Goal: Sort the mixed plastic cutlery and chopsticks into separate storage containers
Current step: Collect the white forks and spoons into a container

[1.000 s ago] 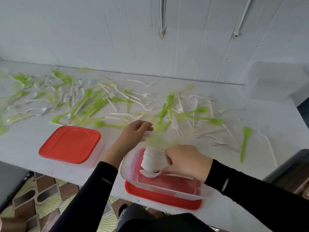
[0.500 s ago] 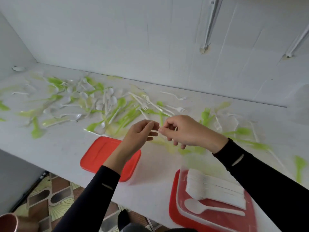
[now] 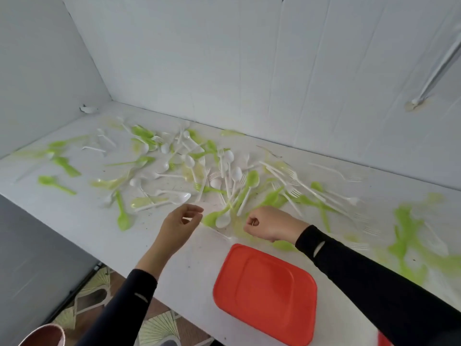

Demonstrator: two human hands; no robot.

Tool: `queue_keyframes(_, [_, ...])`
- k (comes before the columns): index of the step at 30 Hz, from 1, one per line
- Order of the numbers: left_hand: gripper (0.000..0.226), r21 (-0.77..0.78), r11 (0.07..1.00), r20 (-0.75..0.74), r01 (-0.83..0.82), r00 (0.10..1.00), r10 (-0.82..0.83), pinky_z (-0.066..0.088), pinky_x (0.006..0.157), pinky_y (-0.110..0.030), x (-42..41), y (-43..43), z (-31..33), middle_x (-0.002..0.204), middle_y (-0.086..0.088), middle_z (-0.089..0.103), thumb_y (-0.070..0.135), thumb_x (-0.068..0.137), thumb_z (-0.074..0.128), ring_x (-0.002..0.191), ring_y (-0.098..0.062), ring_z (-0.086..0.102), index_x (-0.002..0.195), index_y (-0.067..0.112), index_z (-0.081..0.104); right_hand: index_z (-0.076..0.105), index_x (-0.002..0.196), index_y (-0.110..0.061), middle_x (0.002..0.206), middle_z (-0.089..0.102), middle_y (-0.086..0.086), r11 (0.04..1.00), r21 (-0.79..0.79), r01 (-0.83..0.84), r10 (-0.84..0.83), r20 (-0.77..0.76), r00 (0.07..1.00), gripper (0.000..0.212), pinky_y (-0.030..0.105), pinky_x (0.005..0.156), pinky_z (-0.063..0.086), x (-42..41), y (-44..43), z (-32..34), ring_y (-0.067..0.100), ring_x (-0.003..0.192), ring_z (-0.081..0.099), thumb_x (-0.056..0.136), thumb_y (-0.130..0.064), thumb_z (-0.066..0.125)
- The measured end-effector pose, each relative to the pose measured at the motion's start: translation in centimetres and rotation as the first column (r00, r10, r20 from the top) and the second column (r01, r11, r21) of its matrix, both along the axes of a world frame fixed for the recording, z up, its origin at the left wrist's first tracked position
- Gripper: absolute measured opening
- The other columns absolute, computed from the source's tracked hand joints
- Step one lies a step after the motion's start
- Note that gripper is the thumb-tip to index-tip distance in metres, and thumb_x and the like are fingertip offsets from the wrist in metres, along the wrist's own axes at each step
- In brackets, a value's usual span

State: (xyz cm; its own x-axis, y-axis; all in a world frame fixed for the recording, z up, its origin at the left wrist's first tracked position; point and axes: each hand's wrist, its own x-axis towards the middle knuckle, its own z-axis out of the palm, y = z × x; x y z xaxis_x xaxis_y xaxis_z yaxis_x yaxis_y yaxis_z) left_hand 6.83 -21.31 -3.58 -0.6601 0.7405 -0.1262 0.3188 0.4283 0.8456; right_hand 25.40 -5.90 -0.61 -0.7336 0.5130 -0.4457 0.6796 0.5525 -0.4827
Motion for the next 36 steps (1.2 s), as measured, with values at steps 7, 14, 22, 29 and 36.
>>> queue_keyframes(7, [0.033, -0.189, 0.977, -0.393, 0.103, 0.903, -0.171, 0.038, 0.064, -0.023, -0.3, 3.1, -2.4, 0.09, 0.014, 0.053, 0.061, 0.087, 0.059, 0.088, -0.003, 0.051, 0.083, 0.028, 0.065, 0.063, 0.083, -0.015, 0.079, 0.063, 0.002, 0.988, 0.145, 0.05, -0.067, 0.115, 0.991, 0.026, 0.03, 0.064, 0.043, -4.4, -1.3, -2.7, 0.021, 0.076, 0.063, 0.093, -0.037, 0.054])
queue_keyframes(14, [0.029, -0.395, 0.895, -0.425, 0.206, 0.823, -0.377, 0.038, 0.095, -0.026, -2.3, 5.3, -3.6, 0.117, 0.0, 0.048, 0.046, 0.09, 0.06, 0.117, -0.022, 0.039, 0.103, 0.021, 0.066, 0.06, 0.095, -0.014, 0.088, 0.066, 0.0, 0.923, 0.175, 0.342, -0.336, -0.067, 0.94, 0.021, 0.031, 0.066, 0.046, -5.1, 1.3, -3.0, 0.019, 0.08, 0.064, 0.096, -0.03, 0.046])
queue_keyframes(22, [0.011, 0.123, 0.985, -0.106, 0.119, 0.989, -0.107, 0.044, 0.072, -0.01, -7.7, 7.0, -0.2, 0.095, 0.005, 0.067, 0.022, 0.091, 0.067, 0.083, -0.005, 0.063, 0.089, 0.014, 0.06, 0.05, 0.114, -0.016, 0.11, 0.056, 0.001, 0.825, 0.312, 0.471, -0.446, -0.151, 0.882, 0.022, 0.03, 0.065, 0.038, -7.2, 3.9, -3.6, 0.018, 0.084, 0.051, 0.101, -0.032, 0.046])
queue_keyframes(29, [0.004, 0.379, 0.909, 0.609, -0.176, 0.787, -0.102, 0.059, 0.082, -0.043, -10.0, 10.7, 3.2, 0.092, -0.012, 0.065, 0.008, 0.101, 0.042, 0.089, -0.023, 0.068, 0.099, 0.01, 0.043, 0.041, 0.125, -0.009, 0.099, 0.061, 0.007, 0.856, 0.247, 0.454, -0.466, -0.012, 0.885, 0.033, 0.027, 0.05, 0.033, -6.8, 5.6, -3.5, 0.023, 0.079, 0.056, 0.094, -0.015, 0.052])
queue_keyframes(36, [0.027, -0.194, 0.943, -0.161, 0.27, 0.94, -0.302, 0.04, 0.072, -0.027, -9.4, 14.7, -0.6, 0.098, -0.002, 0.059, 0.028, 0.096, 0.054, 0.084, -0.016, 0.055, 0.115, 0.01, 0.056, 0.056, 0.103, -0.011, 0.099, 0.06, 0.005, 0.858, 0.22, 0.465, -0.488, 0.064, 0.87, 0.015, 0.03, 0.068, 0.043, -3.6, 7.6, -2.7, 0.024, 0.086, 0.059, 0.088, -0.012, 0.057])
